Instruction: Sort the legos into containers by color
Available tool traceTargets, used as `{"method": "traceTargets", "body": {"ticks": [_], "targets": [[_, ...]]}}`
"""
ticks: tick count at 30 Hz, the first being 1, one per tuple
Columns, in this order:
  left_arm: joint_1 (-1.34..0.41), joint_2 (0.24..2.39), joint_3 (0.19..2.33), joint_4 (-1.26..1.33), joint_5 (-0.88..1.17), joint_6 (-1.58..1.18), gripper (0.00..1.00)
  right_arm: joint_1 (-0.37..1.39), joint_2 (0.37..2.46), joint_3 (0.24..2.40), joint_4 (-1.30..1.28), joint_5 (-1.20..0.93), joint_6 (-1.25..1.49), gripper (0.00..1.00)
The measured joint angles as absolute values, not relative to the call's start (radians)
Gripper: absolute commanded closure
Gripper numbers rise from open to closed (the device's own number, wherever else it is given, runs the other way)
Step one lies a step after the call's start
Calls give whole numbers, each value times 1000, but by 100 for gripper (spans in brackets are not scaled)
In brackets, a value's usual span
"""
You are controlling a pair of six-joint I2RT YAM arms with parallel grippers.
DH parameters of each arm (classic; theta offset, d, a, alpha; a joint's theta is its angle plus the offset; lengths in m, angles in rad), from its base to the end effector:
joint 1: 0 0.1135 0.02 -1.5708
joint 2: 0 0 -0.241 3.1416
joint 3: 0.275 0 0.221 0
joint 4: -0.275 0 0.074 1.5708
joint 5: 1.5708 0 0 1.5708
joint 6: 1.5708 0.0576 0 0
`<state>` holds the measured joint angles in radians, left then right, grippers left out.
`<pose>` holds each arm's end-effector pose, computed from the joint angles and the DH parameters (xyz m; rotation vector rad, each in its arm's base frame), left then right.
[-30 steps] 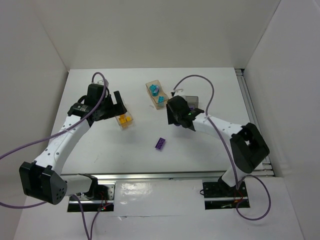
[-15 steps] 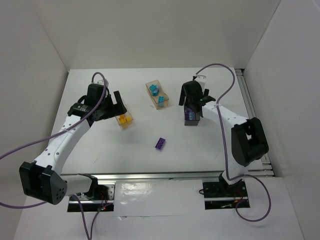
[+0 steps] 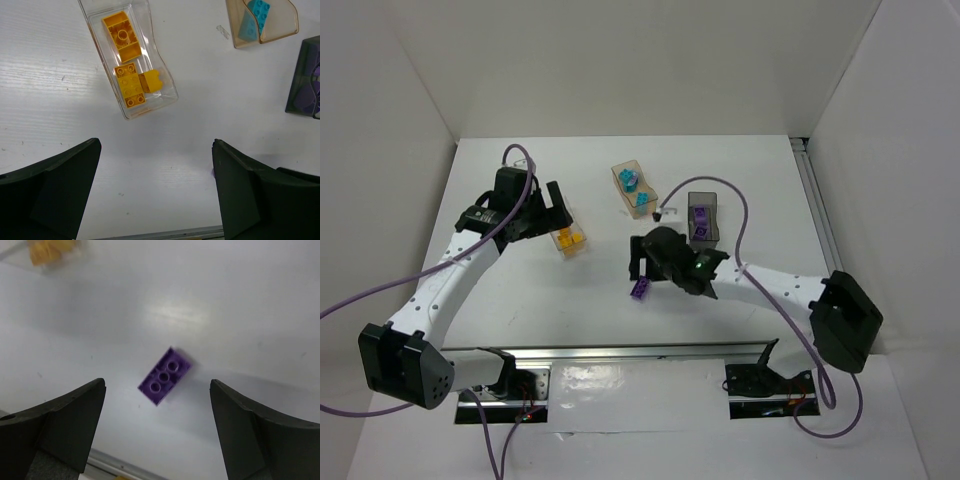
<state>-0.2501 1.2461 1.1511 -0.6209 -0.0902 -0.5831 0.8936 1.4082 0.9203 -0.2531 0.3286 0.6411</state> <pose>0.2529 -0.0592 0.2953 -0.4287 2.2651 -0.3297 0.1973 0.2158 0.2179 -0.1227 2.2973 0.4278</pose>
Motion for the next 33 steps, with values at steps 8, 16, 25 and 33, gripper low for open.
{"method": "traceTargets", "body": {"ticks": [8, 16, 25, 33], "targets": [[-264, 1246, 1152, -620, -88, -583, 0, 1024, 1550, 835, -223, 295, 887, 6], [-277, 1246, 1152, -620, -79, -583, 0, 1047, 1662, 881, -173, 363, 971, 7], [-278, 1246, 1152, -620, -88, -583, 0, 1066, 1789, 1031, -263, 500, 984, 43], [-278, 1246, 1152, -620, -89, -583, 0, 1079, 1774, 1053, -360, 596, 989, 65]]}}
